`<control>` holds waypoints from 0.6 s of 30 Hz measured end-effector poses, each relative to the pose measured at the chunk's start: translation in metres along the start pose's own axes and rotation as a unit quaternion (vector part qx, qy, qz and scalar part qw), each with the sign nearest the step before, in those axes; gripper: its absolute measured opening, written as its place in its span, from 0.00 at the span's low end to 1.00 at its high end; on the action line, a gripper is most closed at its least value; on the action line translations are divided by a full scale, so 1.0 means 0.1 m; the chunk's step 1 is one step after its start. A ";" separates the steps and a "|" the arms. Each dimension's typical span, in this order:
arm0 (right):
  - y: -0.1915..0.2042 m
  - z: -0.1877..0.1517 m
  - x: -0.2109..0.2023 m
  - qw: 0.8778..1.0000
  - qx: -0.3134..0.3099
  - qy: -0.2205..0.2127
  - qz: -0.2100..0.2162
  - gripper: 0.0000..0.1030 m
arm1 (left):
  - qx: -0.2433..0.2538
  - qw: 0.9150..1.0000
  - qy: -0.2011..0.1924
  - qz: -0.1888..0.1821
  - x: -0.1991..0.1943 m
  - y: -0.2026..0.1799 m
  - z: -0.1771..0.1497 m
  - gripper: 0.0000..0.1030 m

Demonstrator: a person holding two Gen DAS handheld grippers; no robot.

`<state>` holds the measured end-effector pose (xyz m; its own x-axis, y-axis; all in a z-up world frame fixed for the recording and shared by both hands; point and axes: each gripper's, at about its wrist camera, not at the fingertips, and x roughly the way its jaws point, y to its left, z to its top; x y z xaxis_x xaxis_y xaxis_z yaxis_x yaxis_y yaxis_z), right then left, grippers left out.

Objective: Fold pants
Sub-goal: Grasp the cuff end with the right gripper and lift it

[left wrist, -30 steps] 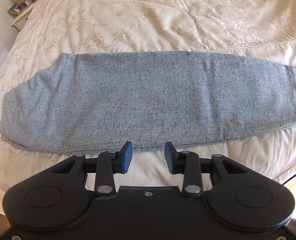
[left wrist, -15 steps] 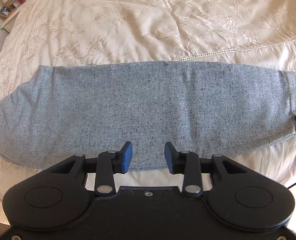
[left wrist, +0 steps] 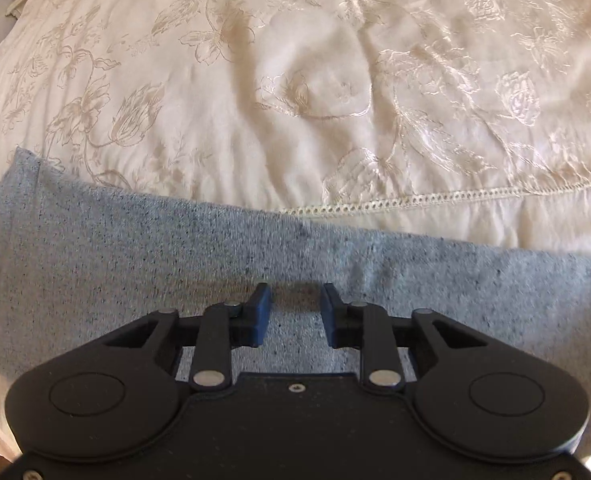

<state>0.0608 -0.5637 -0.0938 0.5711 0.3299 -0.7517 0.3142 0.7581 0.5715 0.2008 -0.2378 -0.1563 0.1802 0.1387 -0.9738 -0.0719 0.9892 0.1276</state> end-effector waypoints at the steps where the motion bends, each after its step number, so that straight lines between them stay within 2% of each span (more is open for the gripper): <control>1: 0.00 0.00 0.00 1.000 -0.004 0.001 0.000 0.11 | -0.004 1.000 0.009 -0.003 0.06 0.01 0.03 0.21; 4: 0.03 0.01 -0.01 1.000 -0.014 0.006 -0.001 0.11 | -0.004 1.000 0.024 -0.003 0.18 0.00 0.07 0.21; 7: 0.01 0.01 -0.01 1.000 -0.014 0.009 0.000 0.11 | -0.004 1.000 0.005 -0.005 0.06 0.00 0.03 0.19; 10: 0.02 0.01 0.01 1.000 -0.012 0.008 0.000 0.11 | -0.007 0.999 -0.012 -0.029 -0.14 0.04 -0.15 0.19; 14: 0.06 0.02 0.03 1.000 -0.016 0.004 0.000 0.11 | -0.003 0.999 0.006 -0.047 -0.24 0.09 -0.54 0.19; 18: 0.12 0.02 0.03 1.000 -0.023 -0.002 -0.007 0.11 | 0.011 0.998 0.048 -0.051 -0.08 0.09 -0.80 0.19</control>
<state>0.0675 -0.5546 -0.0888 0.5698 0.3173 -0.7580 0.2866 0.7878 0.5452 0.1205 -0.2341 -0.1623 0.0909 0.0336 -0.9953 -0.0372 0.9988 0.0303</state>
